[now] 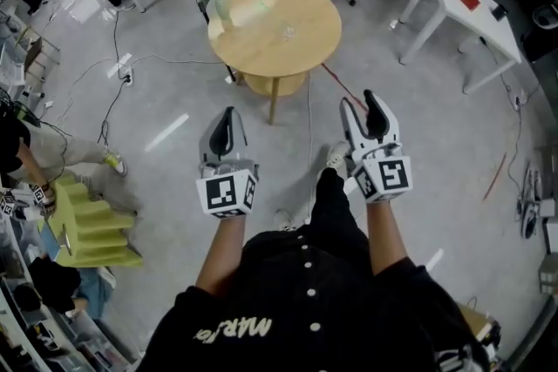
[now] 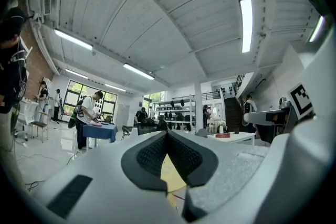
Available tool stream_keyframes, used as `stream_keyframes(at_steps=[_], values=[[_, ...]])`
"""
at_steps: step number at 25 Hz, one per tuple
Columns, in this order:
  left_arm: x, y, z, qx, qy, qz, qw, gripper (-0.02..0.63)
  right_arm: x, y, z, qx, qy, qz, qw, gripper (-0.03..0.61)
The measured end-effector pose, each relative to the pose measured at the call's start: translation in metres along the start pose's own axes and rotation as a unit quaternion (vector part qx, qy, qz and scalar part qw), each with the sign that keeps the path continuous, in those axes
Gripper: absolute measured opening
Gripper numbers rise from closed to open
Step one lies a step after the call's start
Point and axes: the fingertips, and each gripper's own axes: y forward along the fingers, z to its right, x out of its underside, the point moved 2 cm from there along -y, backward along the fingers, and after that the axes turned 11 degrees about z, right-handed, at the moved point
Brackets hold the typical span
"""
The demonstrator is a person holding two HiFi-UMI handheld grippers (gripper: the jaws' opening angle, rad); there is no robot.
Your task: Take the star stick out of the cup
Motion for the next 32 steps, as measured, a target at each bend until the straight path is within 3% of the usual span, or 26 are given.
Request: stream_keyframes(at_steps=[7, 20, 32], values=[[0.034, 0.065, -0.007, 0.004, 0.012, -0.012, 0.9998, -0.003, 0.042, 0.057, 0.043, -0.001, 0.015, -0.008, 1.000, 0.190], [0.071, 0.251, -0.031, -0.014, 0.028, -0.011, 0.9995, -0.003, 0.085, 0.221, 0.149, -0.016, 0.020, -0.008, 1.000, 0.190], [0.101, 0.332, -0.034, -0.037, 0.042, -0.021, 0.9982, -0.003, 0.113, 0.297, 0.204, -0.041, 0.028, -0.018, 0.999, 0.190]])
